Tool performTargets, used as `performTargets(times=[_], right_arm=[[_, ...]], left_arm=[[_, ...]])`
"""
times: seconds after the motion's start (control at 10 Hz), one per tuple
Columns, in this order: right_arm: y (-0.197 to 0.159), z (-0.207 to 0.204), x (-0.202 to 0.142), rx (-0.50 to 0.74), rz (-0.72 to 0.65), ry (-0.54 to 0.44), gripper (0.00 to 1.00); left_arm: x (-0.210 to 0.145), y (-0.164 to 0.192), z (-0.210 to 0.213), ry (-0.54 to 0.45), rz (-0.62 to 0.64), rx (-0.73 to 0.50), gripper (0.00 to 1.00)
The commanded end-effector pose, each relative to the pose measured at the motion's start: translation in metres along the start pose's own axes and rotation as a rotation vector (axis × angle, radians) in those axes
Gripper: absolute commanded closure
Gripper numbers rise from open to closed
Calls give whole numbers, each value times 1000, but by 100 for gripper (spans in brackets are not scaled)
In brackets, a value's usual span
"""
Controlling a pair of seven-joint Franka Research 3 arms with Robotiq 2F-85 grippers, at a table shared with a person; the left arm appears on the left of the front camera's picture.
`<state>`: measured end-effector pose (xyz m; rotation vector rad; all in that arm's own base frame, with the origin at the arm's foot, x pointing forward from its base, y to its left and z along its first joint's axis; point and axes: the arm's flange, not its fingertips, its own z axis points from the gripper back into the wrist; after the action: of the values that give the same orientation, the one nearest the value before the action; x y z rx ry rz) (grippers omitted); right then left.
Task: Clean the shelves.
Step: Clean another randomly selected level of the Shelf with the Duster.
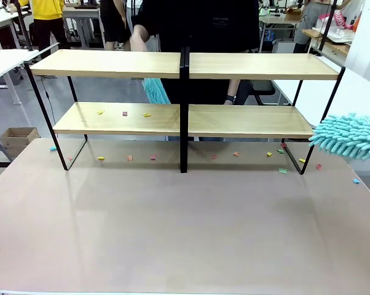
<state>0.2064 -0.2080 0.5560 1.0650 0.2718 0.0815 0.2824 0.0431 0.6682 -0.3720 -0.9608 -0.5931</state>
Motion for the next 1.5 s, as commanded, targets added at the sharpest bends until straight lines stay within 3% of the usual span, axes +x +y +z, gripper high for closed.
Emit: performTargets(times=[0.0, 0.6, 0.7, 0.8, 1.0, 1.1, 1.3, 1.4], right_arm=[[3, 0, -2, 5, 12, 7, 87], [0, 0, 0, 0, 1, 1, 87], [8, -13, 8, -62, 105, 35, 87], [26, -22, 17, -98, 130, -7, 87], [65, -65, 38, -288, 173, 167, 87], [72, -95, 54, -398, 119, 215, 87], [64, -147, 79, -508, 72, 310, 87], [66, -162, 77, -515, 109, 406, 87]], left_arm=[[-1, 0, 0, -2, 1, -1, 0], [-1, 0, 0, -2, 1, -1, 0], [-1, 0, 0, -2, 1, -1, 0], [-1, 0, 0, -2, 1, -1, 0], [-1, 0, 0, -2, 1, -1, 0], [-1, 0, 0, -2, 1, -1, 0], [-1, 0, 0, -2, 1, -1, 0], [-1, 0, 0, -2, 1, -1, 0]])
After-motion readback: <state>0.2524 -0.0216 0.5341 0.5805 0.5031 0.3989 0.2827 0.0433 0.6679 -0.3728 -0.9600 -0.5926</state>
